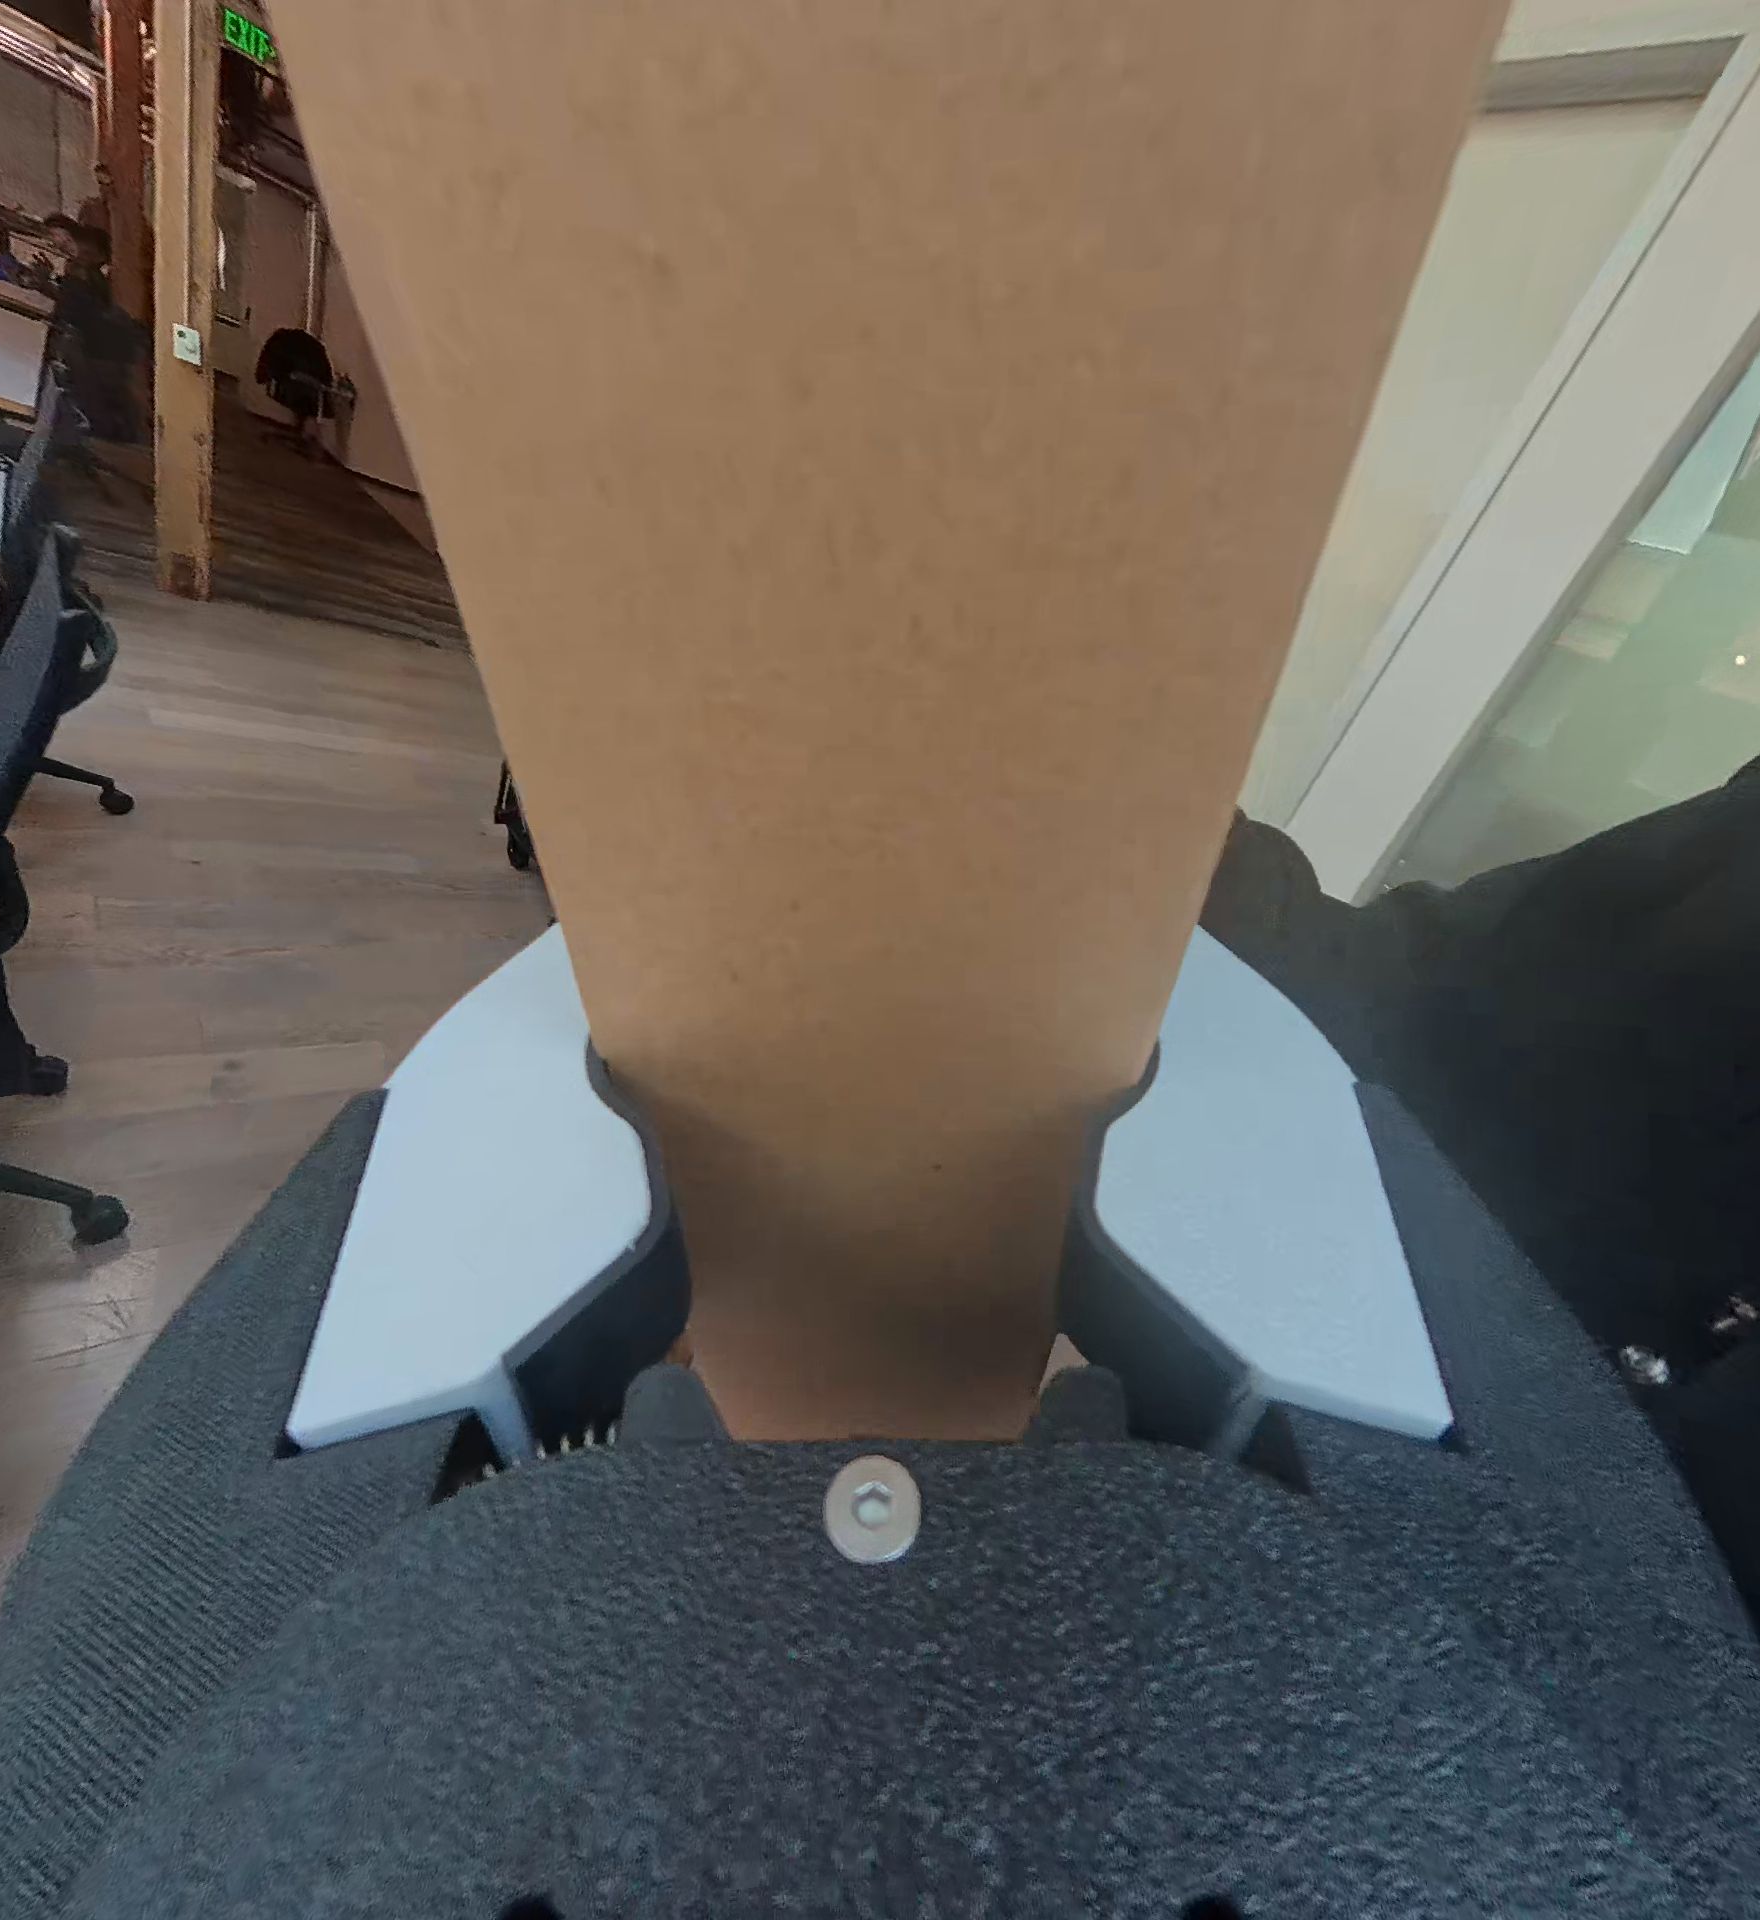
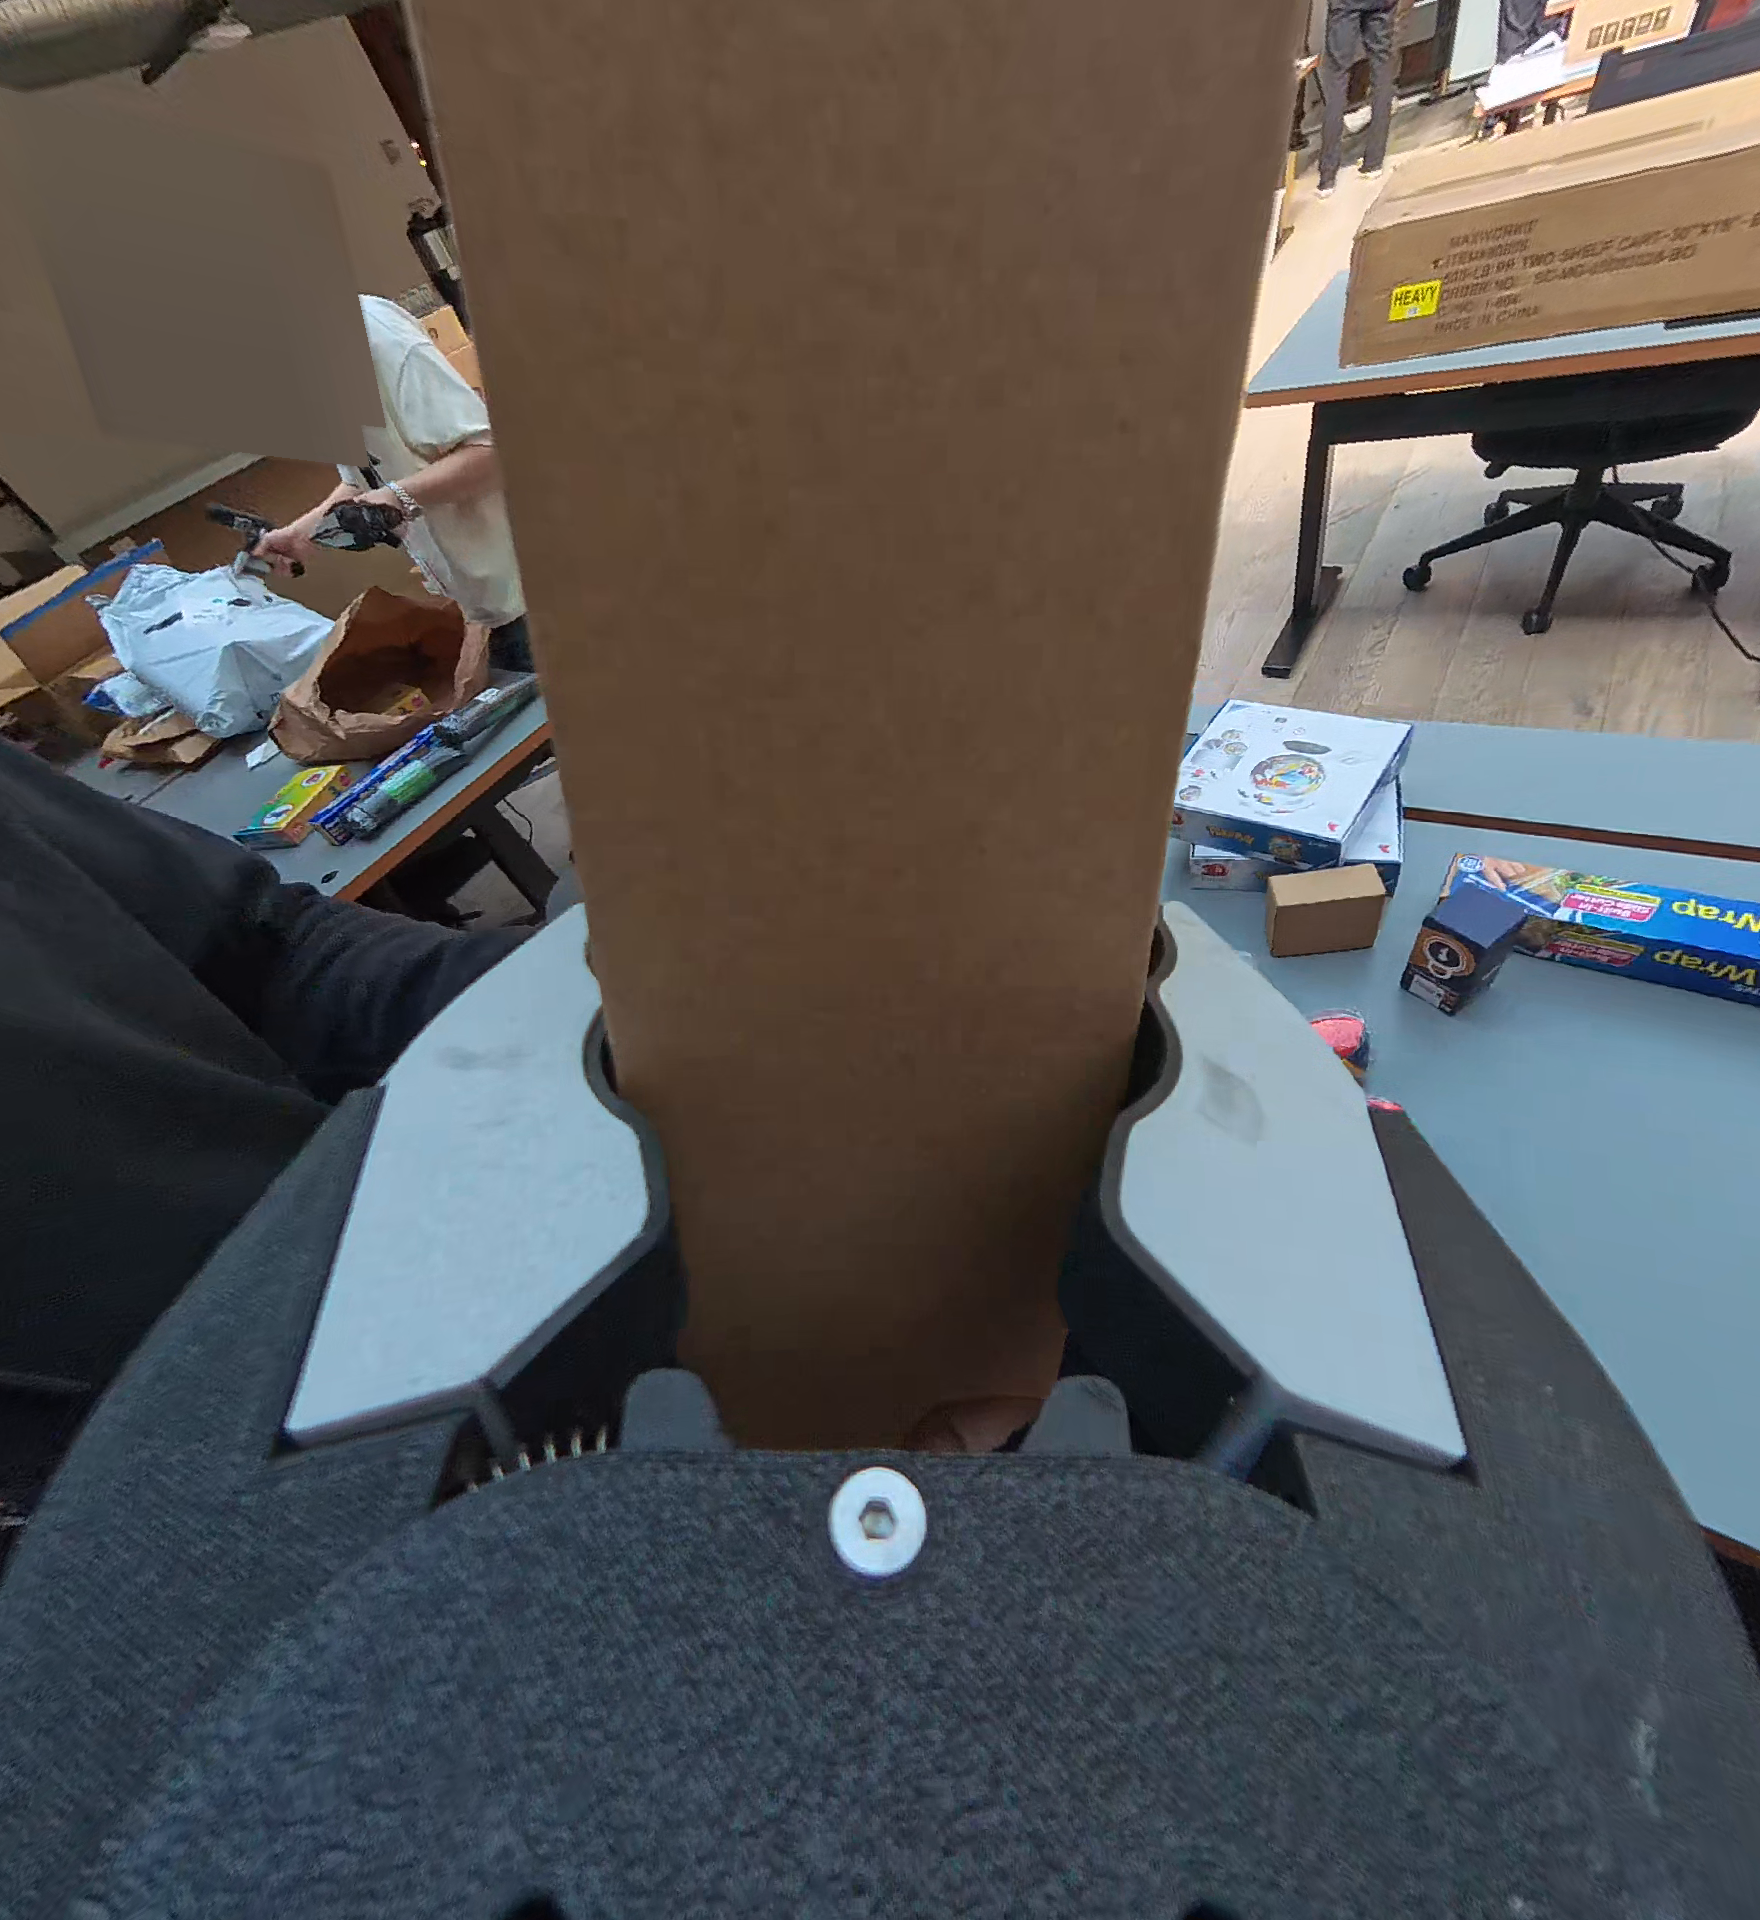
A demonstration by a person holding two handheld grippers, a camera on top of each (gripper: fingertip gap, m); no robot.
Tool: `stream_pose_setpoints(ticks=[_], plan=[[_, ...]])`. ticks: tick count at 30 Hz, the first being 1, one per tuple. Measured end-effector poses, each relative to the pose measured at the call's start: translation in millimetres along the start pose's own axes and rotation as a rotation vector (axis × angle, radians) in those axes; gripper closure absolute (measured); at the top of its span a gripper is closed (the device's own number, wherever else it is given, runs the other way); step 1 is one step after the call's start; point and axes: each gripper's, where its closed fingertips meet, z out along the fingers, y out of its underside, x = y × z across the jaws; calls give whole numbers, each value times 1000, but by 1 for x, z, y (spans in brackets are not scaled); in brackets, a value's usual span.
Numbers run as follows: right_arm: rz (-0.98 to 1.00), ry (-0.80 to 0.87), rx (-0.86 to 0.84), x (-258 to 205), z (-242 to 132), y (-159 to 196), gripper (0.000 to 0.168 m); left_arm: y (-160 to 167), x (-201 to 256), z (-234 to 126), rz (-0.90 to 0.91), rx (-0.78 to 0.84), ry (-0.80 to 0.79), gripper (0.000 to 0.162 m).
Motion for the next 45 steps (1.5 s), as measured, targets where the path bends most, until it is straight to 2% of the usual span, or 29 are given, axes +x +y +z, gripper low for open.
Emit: stream_pose_setpoints(ticks=[6, 11, 15, 21, 25, 30, 33, 36, 39, 42, 44, 45], plan=[[161, -25, -61, 140, 21, -12, 76, -30, -132, 21, -164, 83, -44, 72], [349, -122, -163, 249, 68, 4, 75, -25, -244, 17, -394, 208, -166, 72], [503, -239, -304, 332, 126, 50, 75, 11, -338, -3, -597, 343, -301, 72], [702, -401, -494, 418, 201, 154, 75, 99, -447, -41, -857, 486, -471, 71], [790, -463, -535, 456, 227, 209, 75, 151, -491, -53, -961, 501, -528, 73], [856, -472, -519, 491, 252, 252, 73, 191, -534, -67, -1055, 486, -617, 70], [838, -447, -513, 512, 267, 270, 73, 207, -560, -85, -1141, 472, -710, 64], [828, -395, -545, 529, 285, 287, 76, 234, -577, -102, -1184, 316, -864, 61], [842, -344, -579, 540, 299, 299, 77, 245, -592, -114, -1271, 365, -911, 61], [860, -278, -569, 555, 305, 304, 79, 250, -608, -120, -1315, 345, -950, 61], [851, -220, -543, 568, 303, 304, 93, 257, -617, -119, -1329, 255, -998, 62], [852, -198, -532, 573, 302, 304, 92, 264, -619, -119, -1321, 171, -1036, 61]])
